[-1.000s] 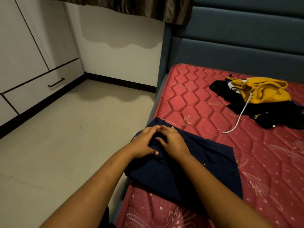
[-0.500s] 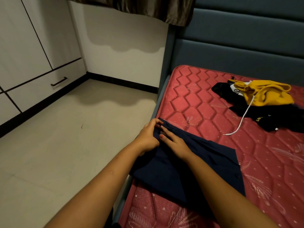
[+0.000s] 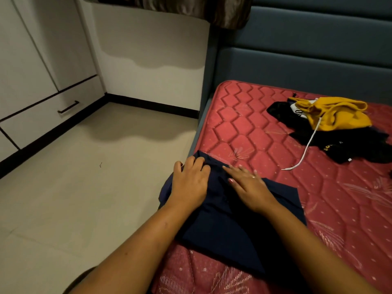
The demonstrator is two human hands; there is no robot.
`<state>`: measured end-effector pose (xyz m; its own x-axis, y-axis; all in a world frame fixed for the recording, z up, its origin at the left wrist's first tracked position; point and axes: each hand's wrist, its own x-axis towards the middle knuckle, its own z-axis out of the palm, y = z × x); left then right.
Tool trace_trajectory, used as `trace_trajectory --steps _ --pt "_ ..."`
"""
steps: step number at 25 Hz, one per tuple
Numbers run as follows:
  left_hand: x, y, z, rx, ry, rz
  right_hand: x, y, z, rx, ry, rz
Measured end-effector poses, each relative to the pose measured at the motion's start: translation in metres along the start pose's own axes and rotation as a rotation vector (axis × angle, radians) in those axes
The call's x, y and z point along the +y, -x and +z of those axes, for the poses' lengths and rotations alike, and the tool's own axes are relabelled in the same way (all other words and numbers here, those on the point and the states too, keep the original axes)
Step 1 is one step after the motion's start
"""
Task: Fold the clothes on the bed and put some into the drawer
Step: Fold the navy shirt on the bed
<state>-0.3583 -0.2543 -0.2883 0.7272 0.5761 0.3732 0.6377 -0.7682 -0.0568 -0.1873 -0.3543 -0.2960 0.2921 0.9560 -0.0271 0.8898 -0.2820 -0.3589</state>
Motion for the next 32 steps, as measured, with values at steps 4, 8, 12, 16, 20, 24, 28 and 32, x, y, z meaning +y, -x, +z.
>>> trace_trajectory --steps 4,8,12,16,20,24,28,32 --pt "0.055 0.01 0.003 -0.101 0.061 0.062 0.114 0.087 -0.032 0.161 -0.204 0.182" --pt "0.131 0.014 0.011 -0.309 0.105 0.098 0.165 0.11 -0.046 0.213 -0.514 0.416" --pt "0.184 0.005 0.02 -0.372 0.198 0.0 0.162 0.076 -0.029 0.227 -0.759 0.372" --pt "0.215 0.008 0.026 -0.305 0.241 -0.143 0.166 0.061 -0.015 0.286 -0.776 0.404" --pt "0.234 0.018 0.035 -0.182 0.359 -0.18 0.169 0.05 -0.018 0.265 -0.663 0.449" --pt "0.243 0.023 0.042 -0.234 0.29 -0.151 0.173 0.047 -0.016 0.307 -0.651 0.456" --pt "0.243 0.026 0.044 -0.21 0.28 -0.152 0.173 0.047 -0.019 0.219 -0.523 0.409" --pt "0.243 0.028 0.045 -0.212 0.293 -0.141 0.172 0.046 -0.019 0.323 -0.469 0.412"
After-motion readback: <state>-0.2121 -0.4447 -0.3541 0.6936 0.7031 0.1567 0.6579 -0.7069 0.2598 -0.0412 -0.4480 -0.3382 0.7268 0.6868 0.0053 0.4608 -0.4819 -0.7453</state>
